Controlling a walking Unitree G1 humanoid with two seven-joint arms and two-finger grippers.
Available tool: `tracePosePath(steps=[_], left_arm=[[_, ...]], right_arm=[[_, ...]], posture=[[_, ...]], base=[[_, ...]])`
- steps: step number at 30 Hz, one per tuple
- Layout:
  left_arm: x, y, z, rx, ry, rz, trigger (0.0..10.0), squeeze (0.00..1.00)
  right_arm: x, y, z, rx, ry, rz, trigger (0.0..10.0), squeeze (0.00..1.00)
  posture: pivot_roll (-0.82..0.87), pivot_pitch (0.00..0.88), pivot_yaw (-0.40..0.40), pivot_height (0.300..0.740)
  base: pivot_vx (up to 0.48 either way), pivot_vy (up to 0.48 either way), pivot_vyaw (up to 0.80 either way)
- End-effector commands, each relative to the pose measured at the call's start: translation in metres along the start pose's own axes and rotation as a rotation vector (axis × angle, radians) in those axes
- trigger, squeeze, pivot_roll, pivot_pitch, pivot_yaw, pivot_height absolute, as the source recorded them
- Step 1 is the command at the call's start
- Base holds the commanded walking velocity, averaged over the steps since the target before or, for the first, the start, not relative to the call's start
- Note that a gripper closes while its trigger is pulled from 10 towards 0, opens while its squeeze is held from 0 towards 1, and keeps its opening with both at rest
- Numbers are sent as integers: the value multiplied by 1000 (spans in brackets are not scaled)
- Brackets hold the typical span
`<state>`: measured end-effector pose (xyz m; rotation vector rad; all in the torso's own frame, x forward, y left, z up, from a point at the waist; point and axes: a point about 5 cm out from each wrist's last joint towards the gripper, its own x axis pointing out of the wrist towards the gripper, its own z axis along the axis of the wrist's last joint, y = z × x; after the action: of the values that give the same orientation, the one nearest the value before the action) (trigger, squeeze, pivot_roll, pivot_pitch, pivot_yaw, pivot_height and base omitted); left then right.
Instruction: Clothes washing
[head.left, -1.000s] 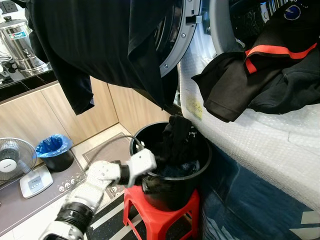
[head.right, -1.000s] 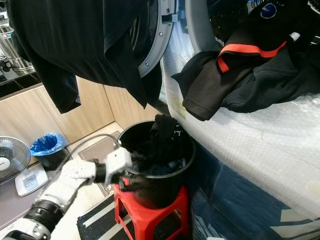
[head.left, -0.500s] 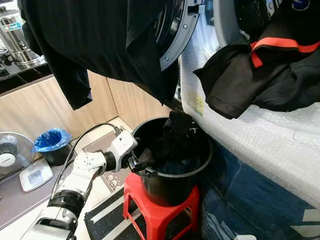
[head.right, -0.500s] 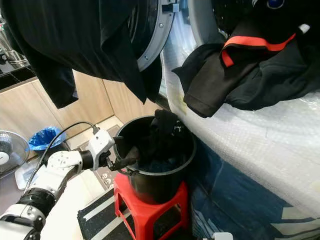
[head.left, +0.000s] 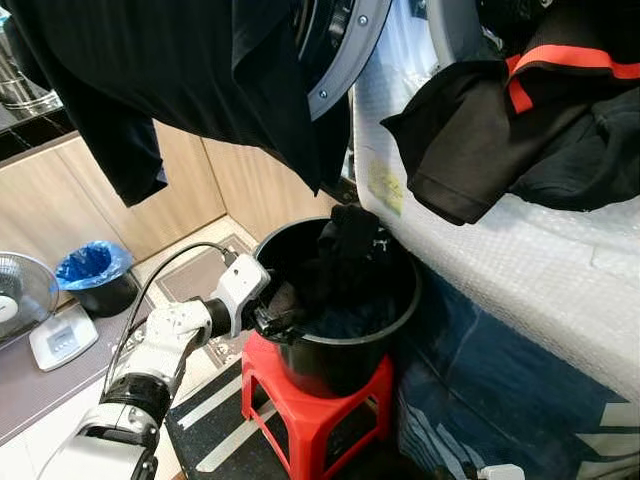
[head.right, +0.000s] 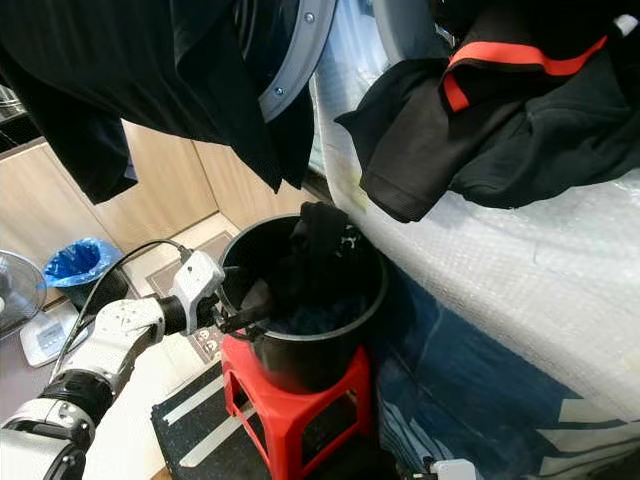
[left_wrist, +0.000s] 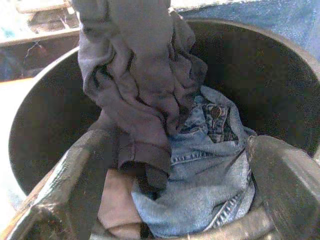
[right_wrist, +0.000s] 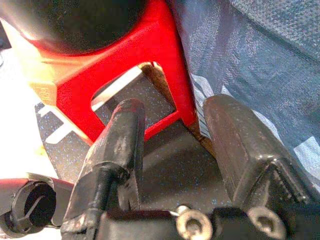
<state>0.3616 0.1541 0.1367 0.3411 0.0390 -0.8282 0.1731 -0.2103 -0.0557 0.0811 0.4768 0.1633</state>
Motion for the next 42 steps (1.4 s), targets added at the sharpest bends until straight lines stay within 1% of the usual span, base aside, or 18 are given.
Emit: tracePosePath(steps=[1,3,4,5,9,10,13,15,21,22,24,27,29,32,35,38,39,42], left_arm=[[-2,0,-2,10,1,-1,10000,0],[-2,-2,-2,44,1,-11,10000,0],[-2,-2,-2,44,1,-11,10000,0],[-2,-4,-1,70,-12,-15,10000,0],[-2,-5,4,86,-57,17,10000,0],[-2,-5,2,64,-62,30,10000,0],[-4,-5,0,48,-60,30,10000,0],[-7,2,-2,33,-46,51,10000,0],[-7,14,6,6,-66,104,10000,0],[-7,14,6,6,-66,104,10000,0],[-6,19,13,0,-84,127,10000,0],[-6,23,16,-7,-94,146,10000,0],[-6,26,18,-21,-101,161,10000,0],[-6,29,20,-24,-104,174,10000,0],[-5,34,23,-52,-110,200,10000,0],[-5,37,25,-53,-110,215,10000,0],[-5,37,25,-53,-110,215,10000,0],[-5,38,26,-56,-108,219,10000,0]], right_arm=[[-3,3,-4,14,3,3,10000,0],[-2,3,-4,16,3,3,10000,0],[-2,3,-4,16,3,3,10000,0],[-2,4,-4,16,1,6,10000,0],[1,6,-1,18,-12,10,10000,0],[2,7,1,20,-22,12,10000,0],[3,8,2,20,-33,19,10000,0],[4,11,7,13,-64,53,10000,0],[5,13,15,14,-121,81,10000,0],[5,13,15,14,-121,81,10000,0],[5,14,22,34,-166,92,10000,0],[4,17,26,54,-195,113,10000,0],[3,23,30,73,-221,159,10000,0],[1,27,34,101,-241,193,10000,0],[-4,32,45,148,-280,254,10000,0],[-10,38,52,182,-289,318,10000,0],[-10,38,52,182,-289,318,10000,0],[-16,43,57,192,-287,373,10000,0]], posture=[[-87,174,90,740],[-86,171,91,740],[-86,171,91,740],[-86,170,91,740],[-85,165,94,740],[-84,164,94,740],[-84,164,93,740],[-81,175,87,740],[-94,199,87,740],[-94,199,87,740],[-102,212,92,740],[-106,216,93,740],[-112,225,95,740],[-113,229,95,740],[-114,243,95,740],[-116,257,98,740],[-116,257,98,740],[-118,264,100,740]], base=[[0,0,0],[0,0,0],[0,0,0],[0,0,0],[0,0,0],[0,0,0],[0,0,0],[0,0,0],[0,0,0],[0,0,0],[0,0,0],[0,0,0],[0,0,0],[0,0,0],[0,0,0],[0,0,0],[0,0,0],[0,0,0]])
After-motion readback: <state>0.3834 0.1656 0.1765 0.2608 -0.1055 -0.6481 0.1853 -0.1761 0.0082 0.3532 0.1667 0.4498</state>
